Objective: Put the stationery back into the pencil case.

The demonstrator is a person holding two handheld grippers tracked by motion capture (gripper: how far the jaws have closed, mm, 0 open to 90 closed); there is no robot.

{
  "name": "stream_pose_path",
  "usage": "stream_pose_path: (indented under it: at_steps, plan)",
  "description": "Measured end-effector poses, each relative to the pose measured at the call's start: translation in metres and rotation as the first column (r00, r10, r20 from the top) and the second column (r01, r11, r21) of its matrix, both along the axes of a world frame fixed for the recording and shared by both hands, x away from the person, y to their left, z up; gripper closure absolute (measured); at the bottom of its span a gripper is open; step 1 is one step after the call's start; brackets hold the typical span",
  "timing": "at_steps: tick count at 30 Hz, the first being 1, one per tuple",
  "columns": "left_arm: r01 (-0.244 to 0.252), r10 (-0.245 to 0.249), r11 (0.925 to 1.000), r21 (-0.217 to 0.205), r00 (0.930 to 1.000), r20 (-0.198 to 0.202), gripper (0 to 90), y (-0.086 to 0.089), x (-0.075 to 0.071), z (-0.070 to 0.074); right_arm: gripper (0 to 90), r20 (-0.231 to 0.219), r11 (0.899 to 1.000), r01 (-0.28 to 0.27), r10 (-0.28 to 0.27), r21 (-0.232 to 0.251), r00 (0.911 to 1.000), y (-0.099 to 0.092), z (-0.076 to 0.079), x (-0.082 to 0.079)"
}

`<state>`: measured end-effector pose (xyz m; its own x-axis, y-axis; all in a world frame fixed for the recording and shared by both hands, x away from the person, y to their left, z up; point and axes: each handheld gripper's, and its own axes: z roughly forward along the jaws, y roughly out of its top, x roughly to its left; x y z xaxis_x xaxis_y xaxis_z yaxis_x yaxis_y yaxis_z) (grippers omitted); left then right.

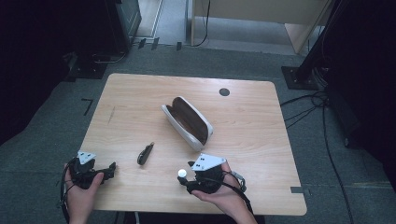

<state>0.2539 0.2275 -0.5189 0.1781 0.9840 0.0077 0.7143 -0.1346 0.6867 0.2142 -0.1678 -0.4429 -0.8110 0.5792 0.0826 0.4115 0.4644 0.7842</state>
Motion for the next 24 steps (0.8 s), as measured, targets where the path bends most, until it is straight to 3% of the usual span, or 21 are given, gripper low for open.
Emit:
stream_pose_path:
  at_steps: [5, 13, 24]
  plan:
    - [0.0, 0.0, 1.0, 0.0, 1.0, 0.0, 0.0, 0.0, 0.0, 0.0, 48.7, 0.01, 0.999, -0.003, 0.003, -0.035, 0.9999, 0.003, -0.0067, -0.0004]
    - [0.0, 0.0, 1.0, 0.0, 1.0, 0.0, 0.0, 0.0, 0.0, 0.0, 64.4, 0.024, 0.999, -0.015, 0.017, -0.052, 0.9996, 0.0048, -0.0098, -0.0008]
    - [0.0, 0.0, 1.0, 0.0, 1.0, 0.0, 0.0, 0.0, 0.0, 0.0, 65.3, 0.021, 0.998, -0.021, 0.022, -0.056, 0.9995, 0.0037, -0.0092, -0.0011]
